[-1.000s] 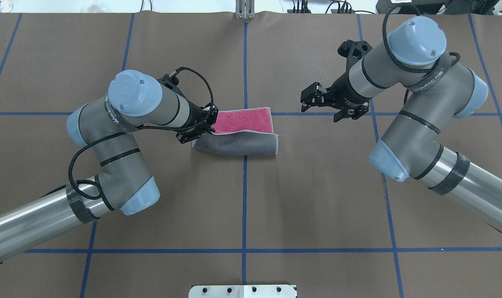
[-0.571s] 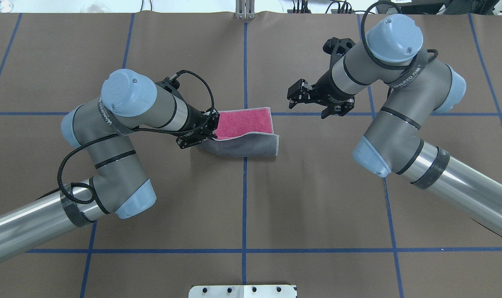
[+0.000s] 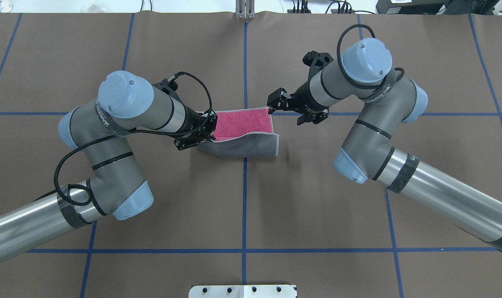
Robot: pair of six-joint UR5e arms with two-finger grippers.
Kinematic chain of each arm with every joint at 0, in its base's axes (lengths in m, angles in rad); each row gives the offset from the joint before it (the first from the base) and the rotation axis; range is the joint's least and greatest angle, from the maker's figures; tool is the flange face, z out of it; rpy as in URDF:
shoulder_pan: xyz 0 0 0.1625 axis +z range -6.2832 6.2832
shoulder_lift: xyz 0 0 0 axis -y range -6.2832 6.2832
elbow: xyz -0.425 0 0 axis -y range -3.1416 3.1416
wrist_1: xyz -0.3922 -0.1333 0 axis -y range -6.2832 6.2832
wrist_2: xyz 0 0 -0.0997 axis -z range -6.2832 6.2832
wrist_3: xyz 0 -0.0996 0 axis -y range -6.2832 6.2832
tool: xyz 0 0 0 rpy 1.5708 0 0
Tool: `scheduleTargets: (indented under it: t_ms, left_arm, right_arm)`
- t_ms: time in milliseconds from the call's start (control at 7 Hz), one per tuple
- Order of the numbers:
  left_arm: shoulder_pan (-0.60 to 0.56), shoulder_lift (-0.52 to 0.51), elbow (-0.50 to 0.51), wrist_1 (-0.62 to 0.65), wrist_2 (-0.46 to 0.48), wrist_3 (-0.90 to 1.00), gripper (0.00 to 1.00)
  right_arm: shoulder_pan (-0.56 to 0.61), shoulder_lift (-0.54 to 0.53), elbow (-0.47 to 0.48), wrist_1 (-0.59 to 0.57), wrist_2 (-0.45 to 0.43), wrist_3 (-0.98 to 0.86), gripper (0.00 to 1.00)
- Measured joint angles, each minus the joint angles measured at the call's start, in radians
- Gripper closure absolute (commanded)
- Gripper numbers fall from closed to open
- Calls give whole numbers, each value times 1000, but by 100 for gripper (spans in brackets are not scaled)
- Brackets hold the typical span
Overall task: Fold towel twice with both arms
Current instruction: 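Hold the folded towel with the left gripper while the right gripper grasps its other end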
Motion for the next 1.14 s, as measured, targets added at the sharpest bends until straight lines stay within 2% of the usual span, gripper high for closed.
scheduleTargets:
  t_ms: [286,857,1000,1143]
  left_arm:
    - [0,0,-1,0,0,0,100]
    - [0,0,0,0,0,0,100]
    - [0,0,0,0,0,0,100]
    - [0,0,1,0,0,1,100]
  right_arm:
    - [-52,1,-23,30,-61,29,11]
    - [-69,4,-51,29,-75,33,20]
    - [-72,6,-56,30,-75,33,27]
    - [-75,9,-59,30,-76,34,39]
